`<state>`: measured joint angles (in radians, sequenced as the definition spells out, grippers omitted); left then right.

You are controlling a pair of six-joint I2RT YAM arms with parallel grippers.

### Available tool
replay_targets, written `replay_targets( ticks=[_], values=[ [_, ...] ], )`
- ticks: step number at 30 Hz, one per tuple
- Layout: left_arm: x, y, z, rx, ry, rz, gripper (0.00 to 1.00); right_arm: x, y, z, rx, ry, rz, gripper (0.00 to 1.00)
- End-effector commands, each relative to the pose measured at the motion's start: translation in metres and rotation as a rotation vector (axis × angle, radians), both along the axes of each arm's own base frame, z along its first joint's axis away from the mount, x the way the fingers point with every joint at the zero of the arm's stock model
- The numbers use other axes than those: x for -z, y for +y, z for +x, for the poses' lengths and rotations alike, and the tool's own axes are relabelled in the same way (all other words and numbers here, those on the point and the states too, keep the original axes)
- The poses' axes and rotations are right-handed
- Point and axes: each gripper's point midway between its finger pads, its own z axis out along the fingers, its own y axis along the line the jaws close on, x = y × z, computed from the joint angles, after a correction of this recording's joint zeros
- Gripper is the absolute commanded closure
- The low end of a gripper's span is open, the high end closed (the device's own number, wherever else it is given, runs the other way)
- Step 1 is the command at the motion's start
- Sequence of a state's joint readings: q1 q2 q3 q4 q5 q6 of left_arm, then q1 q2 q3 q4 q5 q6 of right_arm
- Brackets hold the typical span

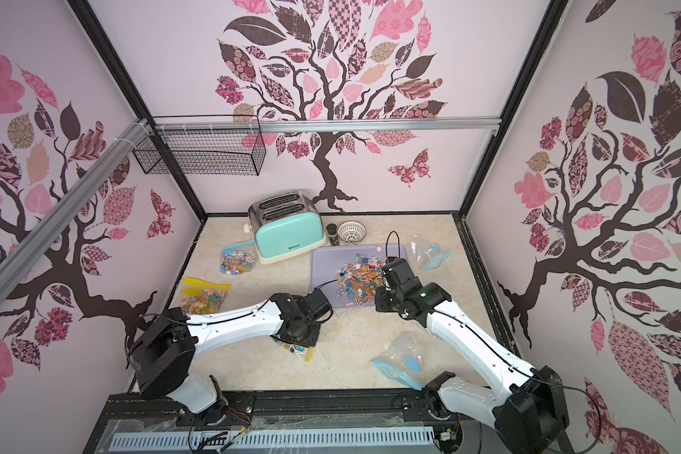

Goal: Pour candies out of the ziploc bag
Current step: Open the ziploc bag at the center of the board.

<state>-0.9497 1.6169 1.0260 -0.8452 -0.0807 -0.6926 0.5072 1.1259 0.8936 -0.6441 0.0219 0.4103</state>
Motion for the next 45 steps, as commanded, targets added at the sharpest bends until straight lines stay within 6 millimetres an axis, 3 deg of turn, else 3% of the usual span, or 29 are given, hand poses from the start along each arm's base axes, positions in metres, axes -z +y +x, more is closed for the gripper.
replay_targets(
  ticks=[1, 12, 22, 32, 35, 45],
  values=[
    [-0.004, -0.004, 0.008, -0.028, -0.029, -0.056, 0.78, -0.006, 0.001, 0.003, -0.003, -0.009, 0.008, 0.66],
    [0.0, -0.017, 0.008, -0.015, -0.01, -0.109, 0.8, -0.005, 0.004, 0.003, -0.009, -0.004, 0.019, 0.66],
    [0.014, -0.003, 0.013, -0.03, -0.025, -0.015, 0.83, -0.004, 0.004, 0.003, -0.009, -0.004, 0.025, 0.66],
    [0.023, -0.014, 0.012, -0.017, -0.003, -0.053, 0.91, 0.0, 0.012, -0.001, -0.034, 0.018, 0.064, 0.67],
    [0.02, -0.015, 0.012, -0.011, -0.008, -0.064, 1.0, 0.005, 0.025, -0.006, -0.075, 0.047, 0.127, 0.67],
    [0.014, -0.038, 0.01, 0.013, -0.013, -0.221, 1.0, 0.039, 0.11, -0.049, -0.246, 0.245, 0.591, 0.63]
  ],
)
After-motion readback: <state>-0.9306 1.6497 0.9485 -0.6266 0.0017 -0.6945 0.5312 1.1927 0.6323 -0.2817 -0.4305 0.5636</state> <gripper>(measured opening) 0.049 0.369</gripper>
